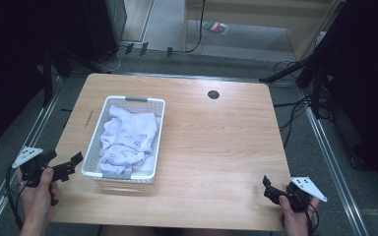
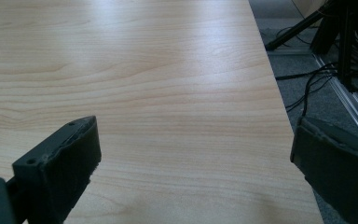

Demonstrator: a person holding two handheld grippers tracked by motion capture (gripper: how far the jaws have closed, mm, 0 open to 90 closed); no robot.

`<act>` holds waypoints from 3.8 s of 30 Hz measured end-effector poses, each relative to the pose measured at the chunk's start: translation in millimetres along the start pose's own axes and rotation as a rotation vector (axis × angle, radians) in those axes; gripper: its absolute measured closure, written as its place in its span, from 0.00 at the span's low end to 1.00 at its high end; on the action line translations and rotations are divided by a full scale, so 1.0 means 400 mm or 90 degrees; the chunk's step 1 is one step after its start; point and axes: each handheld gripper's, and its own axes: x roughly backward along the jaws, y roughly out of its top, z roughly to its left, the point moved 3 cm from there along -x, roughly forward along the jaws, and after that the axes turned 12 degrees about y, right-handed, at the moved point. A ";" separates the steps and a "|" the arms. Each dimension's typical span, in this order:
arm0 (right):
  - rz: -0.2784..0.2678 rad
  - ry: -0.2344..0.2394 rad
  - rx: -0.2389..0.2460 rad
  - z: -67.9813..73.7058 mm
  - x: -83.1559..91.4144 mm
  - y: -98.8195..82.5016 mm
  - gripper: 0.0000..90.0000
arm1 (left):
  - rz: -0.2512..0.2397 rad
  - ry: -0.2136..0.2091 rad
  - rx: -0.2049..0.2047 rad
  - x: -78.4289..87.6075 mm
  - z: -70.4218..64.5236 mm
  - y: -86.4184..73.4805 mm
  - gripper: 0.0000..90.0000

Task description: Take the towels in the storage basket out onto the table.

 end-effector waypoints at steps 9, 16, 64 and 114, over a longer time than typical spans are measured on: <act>0.003 -0.004 0.002 0.000 -0.001 0.000 0.02 | 0.062 -0.009 -0.050 -0.015 -0.084 0.081 0.00; 0.005 -0.008 -0.005 -0.001 -0.002 0.000 0.02 | 0.114 0.013 -0.101 -0.050 -0.164 0.130 0.00; 0.013 -0.002 -0.005 -0.002 -0.004 0.000 0.01 | 0.475 0.130 -0.269 -0.343 -0.400 0.046 0.00; 0.022 -0.007 -0.008 -0.004 -0.006 0.000 0.01 | 0.371 0.053 -0.361 -0.193 -0.363 0.250 0.62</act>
